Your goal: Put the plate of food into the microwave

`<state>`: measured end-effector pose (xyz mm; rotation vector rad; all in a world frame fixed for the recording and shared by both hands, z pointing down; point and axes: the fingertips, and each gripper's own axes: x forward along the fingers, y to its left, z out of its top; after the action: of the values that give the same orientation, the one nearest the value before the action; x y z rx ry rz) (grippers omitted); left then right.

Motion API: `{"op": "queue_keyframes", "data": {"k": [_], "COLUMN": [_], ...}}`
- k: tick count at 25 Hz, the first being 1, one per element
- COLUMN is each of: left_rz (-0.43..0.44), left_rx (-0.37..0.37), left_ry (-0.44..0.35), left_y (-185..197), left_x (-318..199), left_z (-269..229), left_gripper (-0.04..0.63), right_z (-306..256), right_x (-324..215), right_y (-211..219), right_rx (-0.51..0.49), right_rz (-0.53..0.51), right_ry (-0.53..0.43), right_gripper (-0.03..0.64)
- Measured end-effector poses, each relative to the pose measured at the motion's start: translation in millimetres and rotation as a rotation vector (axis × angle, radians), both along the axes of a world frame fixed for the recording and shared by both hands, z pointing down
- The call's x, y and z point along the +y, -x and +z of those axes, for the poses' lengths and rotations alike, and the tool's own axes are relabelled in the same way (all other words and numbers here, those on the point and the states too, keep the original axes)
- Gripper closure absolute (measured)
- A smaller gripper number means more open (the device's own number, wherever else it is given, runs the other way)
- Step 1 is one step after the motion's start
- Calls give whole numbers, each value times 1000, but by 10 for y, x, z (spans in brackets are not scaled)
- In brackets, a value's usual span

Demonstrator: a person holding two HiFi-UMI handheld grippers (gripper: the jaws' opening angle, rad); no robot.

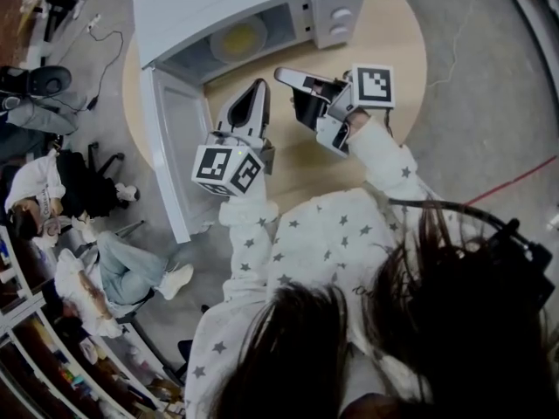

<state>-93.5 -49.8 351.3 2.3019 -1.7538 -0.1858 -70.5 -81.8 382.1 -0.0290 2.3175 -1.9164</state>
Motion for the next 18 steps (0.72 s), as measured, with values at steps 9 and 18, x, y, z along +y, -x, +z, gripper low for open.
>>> {"op": "queue_keyframes", "data": {"k": [9,18], "left_rz": [-48,-49], "left_rx": [-23,-50], "left_ry": [-16,-4], "left_y": [6,-23], "left_x": [74,101], "left_z": [-93,-92], "left_gripper": [594,594], "right_z": [-97,-107], "right_x": [74,109], "right_y": [59,69], "right_rx": [-46,-50], "right_rz": [-30,-45], "right_ry": [12,15], "right_gripper": [611,611]}}
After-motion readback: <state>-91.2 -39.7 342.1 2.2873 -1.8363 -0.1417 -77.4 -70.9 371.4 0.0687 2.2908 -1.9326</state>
